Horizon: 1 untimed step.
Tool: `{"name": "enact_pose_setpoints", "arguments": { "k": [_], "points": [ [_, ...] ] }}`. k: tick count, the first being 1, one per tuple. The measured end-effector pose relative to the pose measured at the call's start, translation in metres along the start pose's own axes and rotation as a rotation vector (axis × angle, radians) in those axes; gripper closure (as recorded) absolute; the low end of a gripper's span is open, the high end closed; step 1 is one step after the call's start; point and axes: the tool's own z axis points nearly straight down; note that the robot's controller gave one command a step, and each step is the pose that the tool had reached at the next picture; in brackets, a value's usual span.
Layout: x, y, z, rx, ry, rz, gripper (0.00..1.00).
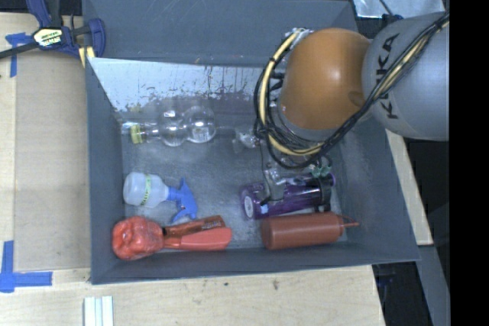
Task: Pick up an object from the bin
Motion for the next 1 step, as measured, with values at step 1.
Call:
{"name": "enact_pose_setpoints", "arguments": {
  "k": [1],
  "points": [
    [0.0126, -0.0094, -0.0015, 0.000, 0.002, 0.059, 0.00]
  ]
}}
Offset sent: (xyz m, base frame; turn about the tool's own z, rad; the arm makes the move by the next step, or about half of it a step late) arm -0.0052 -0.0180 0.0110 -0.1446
